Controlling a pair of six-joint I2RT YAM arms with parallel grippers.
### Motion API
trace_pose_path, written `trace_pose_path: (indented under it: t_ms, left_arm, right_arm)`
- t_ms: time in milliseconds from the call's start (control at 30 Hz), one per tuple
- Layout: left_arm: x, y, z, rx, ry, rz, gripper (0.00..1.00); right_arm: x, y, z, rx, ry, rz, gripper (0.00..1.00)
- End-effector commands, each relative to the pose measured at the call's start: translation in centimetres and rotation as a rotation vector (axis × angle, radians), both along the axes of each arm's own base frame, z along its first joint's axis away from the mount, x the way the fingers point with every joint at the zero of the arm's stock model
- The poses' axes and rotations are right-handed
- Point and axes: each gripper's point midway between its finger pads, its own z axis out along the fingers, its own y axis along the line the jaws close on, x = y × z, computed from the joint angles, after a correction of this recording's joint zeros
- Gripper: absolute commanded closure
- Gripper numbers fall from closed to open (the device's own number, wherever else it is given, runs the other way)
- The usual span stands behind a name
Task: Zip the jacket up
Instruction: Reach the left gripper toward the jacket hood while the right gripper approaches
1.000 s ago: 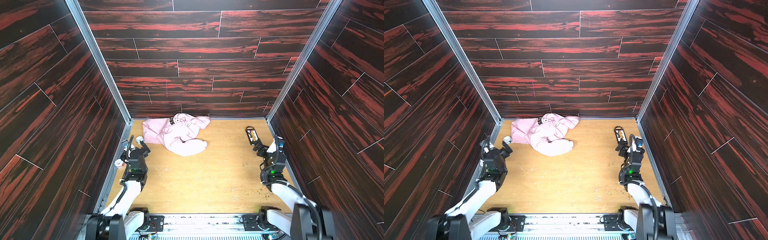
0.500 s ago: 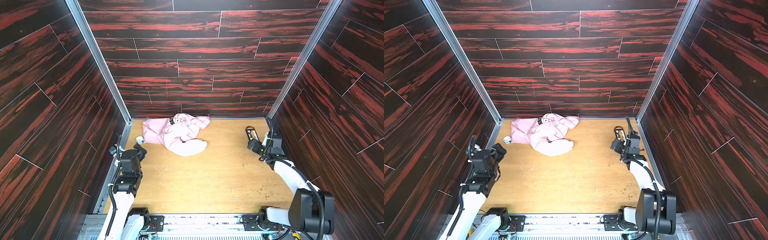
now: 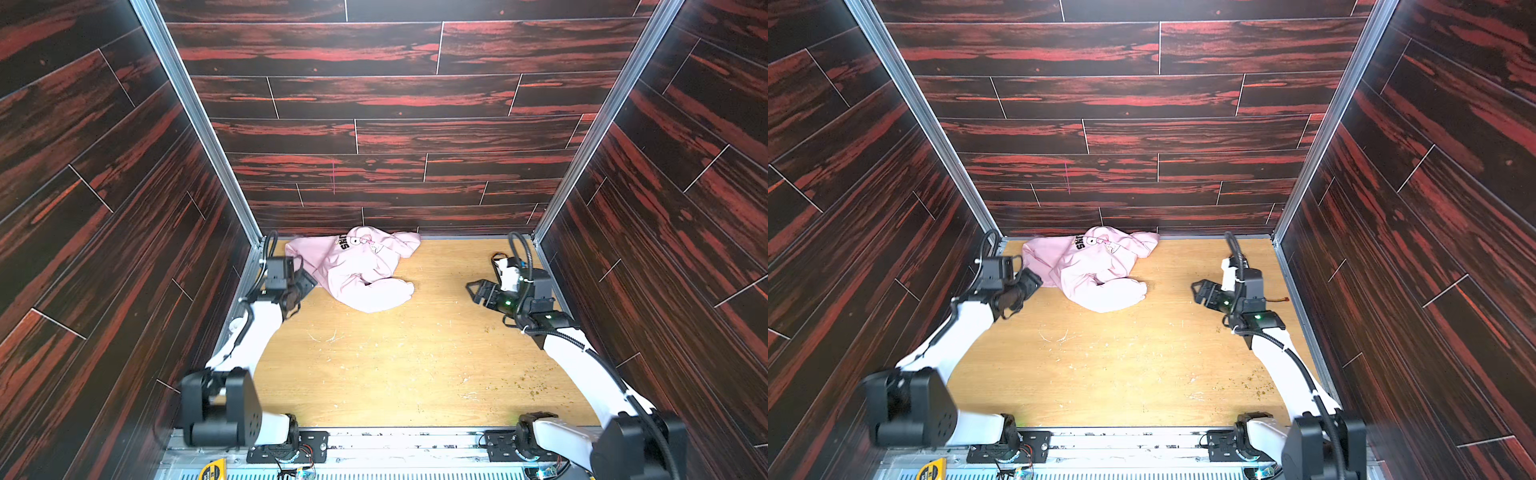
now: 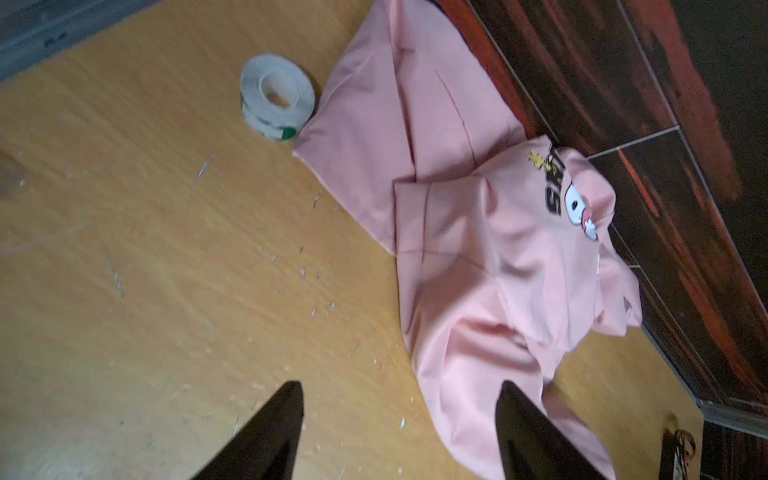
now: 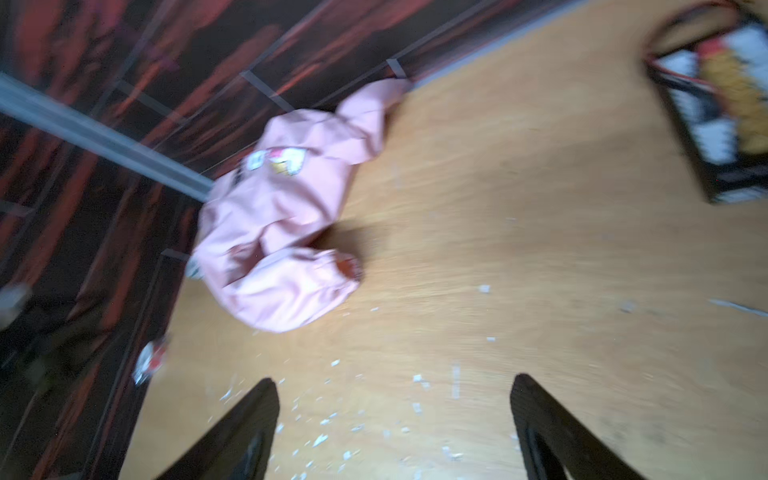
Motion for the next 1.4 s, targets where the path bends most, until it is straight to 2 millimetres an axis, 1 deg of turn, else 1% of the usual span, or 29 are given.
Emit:
trace_pose_path:
  t_ms: [0, 100, 133, 233, 267, 400, 433, 467, 633, 767, 933, 1033, 1133, 1200, 1233, 1333, 1367]
  left_arm:
    - [2.4, 2.1, -0.2, 0.069, 0.063, 0.039, 0.24]
    - [4.1, 4.0, -1.4, 0.158, 0.144, 0.065, 0.26]
    - [5.0, 4.5, -2.5, 0.177, 0.172, 0.055, 0.26]
    - [7.4, 5.7, -3.0, 0.274, 0.201, 0.019, 0.26]
    - [8.2, 6.1, -2.7, 0.3, 0.204, 0.013, 0.26]
    - [11.1, 7.2, -4.3, 0.387, 0.246, -0.034, 0.28]
    - [11.0, 7.4, -5.3, 0.403, 0.293, -0.05, 0.29]
    - [11.2, 7.7, -5.8, 0.417, 0.311, -0.053, 0.29]
    - [13.1, 8.9, -8.1, 0.43, 0.358, -0.086, 0.29]
    - [14.8, 9.3, -8.9, 0.413, 0.362, -0.111, 0.29]
    - [16.7, 9.2, -9.9, 0.417, 0.373, -0.158, 0.29]
    - [17.4, 9.1, -10.9, 0.416, 0.393, -0.174, 0.29]
    - [17.9, 8.9, -11.8, 0.399, 0.397, -0.193, 0.32]
    - [18.3, 8.2, -12.2, 0.37, 0.38, -0.218, 0.4]
    - [18.5, 7.8, -12.3, 0.351, 0.37, -0.236, 0.46]
    - [19.0, 6.2, -12.1, 0.282, 0.329, -0.292, 0.78]
    - [19.1, 5.7, -11.7, 0.265, 0.317, -0.301, 0.93]
  right_arm:
    - [-1.4, 1.9, 2.1, -0.045, -0.053, 0.057, 0.1]
    - [-2.2, 2.6, 2.3, -0.048, -0.05, 0.075, 0.08]
    - [-2.5, 2.9, 2.3, -0.041, -0.044, 0.082, 0.08]
    - [-3.1, 3.4, 2.3, -0.023, -0.036, 0.099, 0.08]
    - [-3.3, 3.4, 2.3, -0.021, -0.034, 0.102, 0.08]
    - [-3.9, 3.9, 2.4, -0.01, -0.026, 0.121, 0.09]
    - [-4.0, 4.1, 2.4, -0.009, -0.022, 0.128, 0.09]
    - [-4.1, 4.3, 2.4, -0.008, -0.019, 0.134, 0.08]
    - [-4.8, 5.6, 1.9, 0.003, -0.002, 0.173, 0.08]
    - [-4.8, 6.7, 0.8, 0.011, 0.025, 0.197, 0.08]
    - [-4.5, 8.2, 0.1, 0.019, 0.049, 0.228, 0.08]
    - [-4.2, 8.9, 0.0, 0.02, 0.054, 0.24, 0.08]
    - [-4.1, 9.2, 0.0, 0.02, 0.052, 0.243, 0.08]
    - [-4.1, 9.2, 0.0, 0.018, 0.049, 0.24, 0.09]
    - [-4.1, 9.1, 0.0, 0.017, 0.048, 0.238, 0.1]
    - [-4.2, 9.1, 0.0, 0.017, 0.048, 0.236, 0.13]
    - [-4.2, 9.0, 0.1, 0.019, 0.045, 0.234, 0.16]
